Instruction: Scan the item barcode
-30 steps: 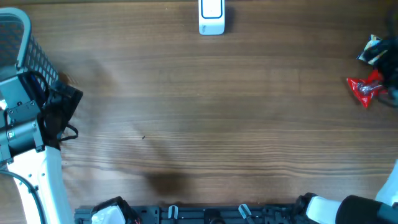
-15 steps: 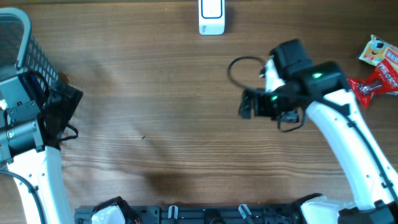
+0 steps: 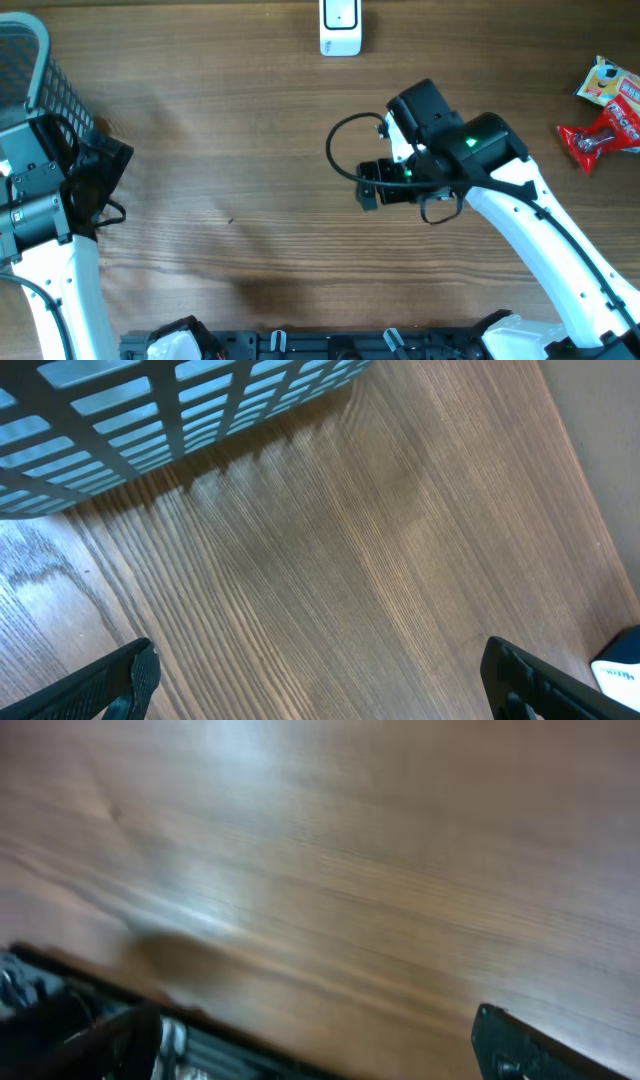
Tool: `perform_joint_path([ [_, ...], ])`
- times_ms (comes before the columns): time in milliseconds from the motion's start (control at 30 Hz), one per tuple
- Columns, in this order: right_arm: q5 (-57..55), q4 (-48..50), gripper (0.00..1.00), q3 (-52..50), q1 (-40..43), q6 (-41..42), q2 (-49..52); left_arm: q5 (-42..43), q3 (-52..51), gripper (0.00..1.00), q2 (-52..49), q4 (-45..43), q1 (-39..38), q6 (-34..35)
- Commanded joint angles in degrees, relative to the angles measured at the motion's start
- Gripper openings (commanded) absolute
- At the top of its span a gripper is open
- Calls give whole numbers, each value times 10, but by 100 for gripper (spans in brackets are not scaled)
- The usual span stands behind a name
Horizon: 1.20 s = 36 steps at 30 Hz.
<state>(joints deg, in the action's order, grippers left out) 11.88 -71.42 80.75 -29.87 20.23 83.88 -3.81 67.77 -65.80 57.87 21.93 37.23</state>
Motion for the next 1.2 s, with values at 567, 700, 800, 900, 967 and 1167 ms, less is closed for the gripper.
perform_joint_path([
  [567, -20, 110, 100, -6, -1, -50, -38, -8, 1, 100, -2, -1, 4, 7],
  [700, -23, 138, 100, -6, -1, -82, -84, -8, 1, 100, -2, -1, 4, 7],
  [800, -63, 139, 100, -17, 0, -85, -135, -8, 1, 100, -2, -1, 4, 7],
  [900, -69, 177, 100, -92, 24, -81, -206, -8, 1, 100, -2, -1, 4, 7],
  [967, -41, 240, 100, -177, 53, -80, -265, -8, 1, 100, -2, -1, 4, 7],
  [1167, 59, 454, 100, -434, 150, -80, -455, -8, 1, 100, -2, -1, 4, 7],
])
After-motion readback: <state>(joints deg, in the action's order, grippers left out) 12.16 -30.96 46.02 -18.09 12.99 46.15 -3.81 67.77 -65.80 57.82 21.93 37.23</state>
